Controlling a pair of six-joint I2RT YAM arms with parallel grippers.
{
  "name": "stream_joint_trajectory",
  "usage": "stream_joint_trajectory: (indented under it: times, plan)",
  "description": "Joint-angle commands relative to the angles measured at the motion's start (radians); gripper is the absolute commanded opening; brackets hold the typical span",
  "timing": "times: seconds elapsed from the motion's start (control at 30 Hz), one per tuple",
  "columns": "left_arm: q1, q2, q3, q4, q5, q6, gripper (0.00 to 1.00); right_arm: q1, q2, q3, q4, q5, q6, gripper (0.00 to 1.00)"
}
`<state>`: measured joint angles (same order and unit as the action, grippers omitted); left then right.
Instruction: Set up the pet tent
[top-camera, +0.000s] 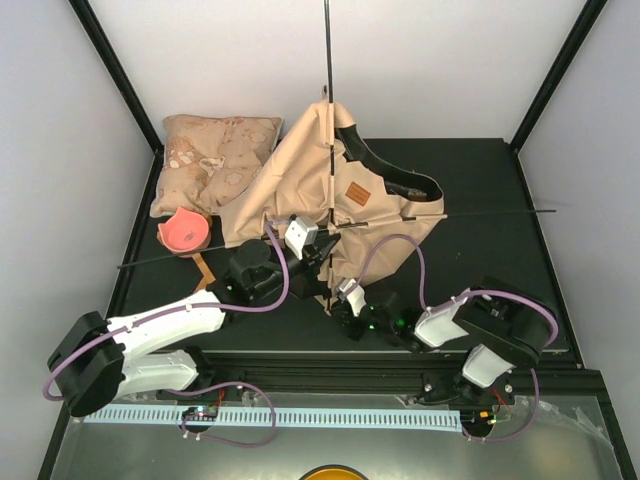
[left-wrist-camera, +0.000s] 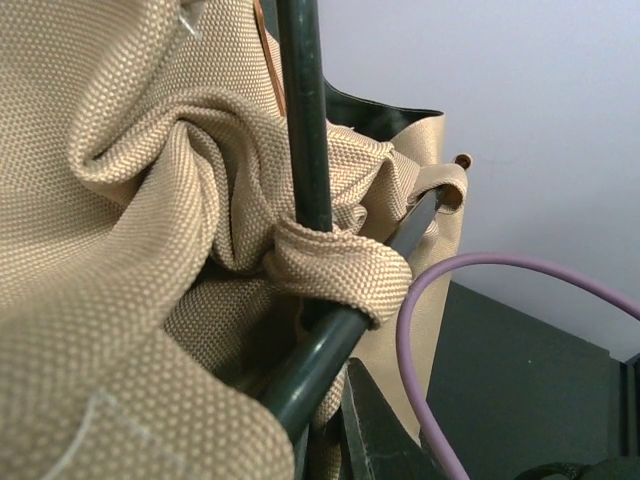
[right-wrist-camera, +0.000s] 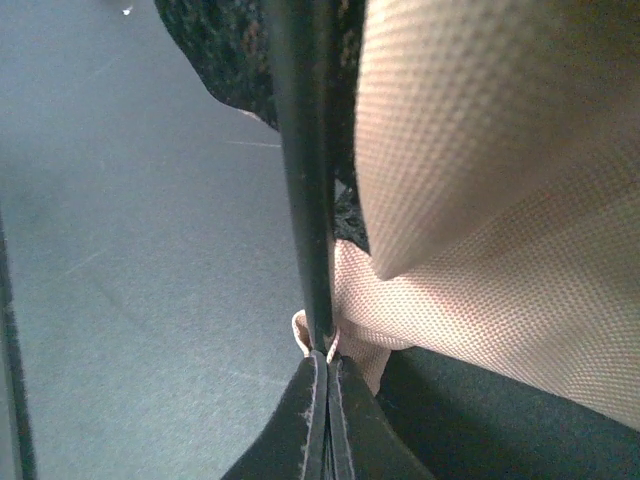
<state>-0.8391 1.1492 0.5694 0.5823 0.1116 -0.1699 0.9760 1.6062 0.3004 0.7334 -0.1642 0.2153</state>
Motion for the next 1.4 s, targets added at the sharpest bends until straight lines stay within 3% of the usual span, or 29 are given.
stream_joint_trajectory:
  times: [0.0,0.27,0.43,0.63,1.1,1.2,1.37]
  plan:
    - [-0.007,-0.038,0.053,-0.056,0.022,0.032,0.02,0.005,-0.102,-0.018,0.034,-0.021,0.025,0.01]
    - [-0.007,-0.083,0.084,-0.099,-0.012,0.083,0.01,0.002,-0.255,-0.025,0.005,0.012,0.128,0.01]
    - [-0.006,-0.059,0.045,-0.061,0.012,0.074,0.02,-0.011,-0.268,-0.049,0.066,0.045,0.215,0.01]
    - [-0.006,-0.028,-0.022,0.009,0.012,0.039,0.02,-0.039,-0.225,-0.1,0.243,0.078,0.314,0.01]
    - [-0.02,0.075,-0.075,0.08,0.056,-0.008,0.02,-0.045,-0.011,-0.07,0.405,0.031,0.262,0.02]
    - [-0.02,0.063,-0.072,0.063,0.036,-0.002,0.02,-0.045,-0.049,-0.068,0.355,0.044,0.256,0.07]
    - [-0.02,0.029,-0.041,-0.009,-0.051,-0.021,0.01,-0.045,-0.162,-0.031,0.071,0.099,0.167,0.28]
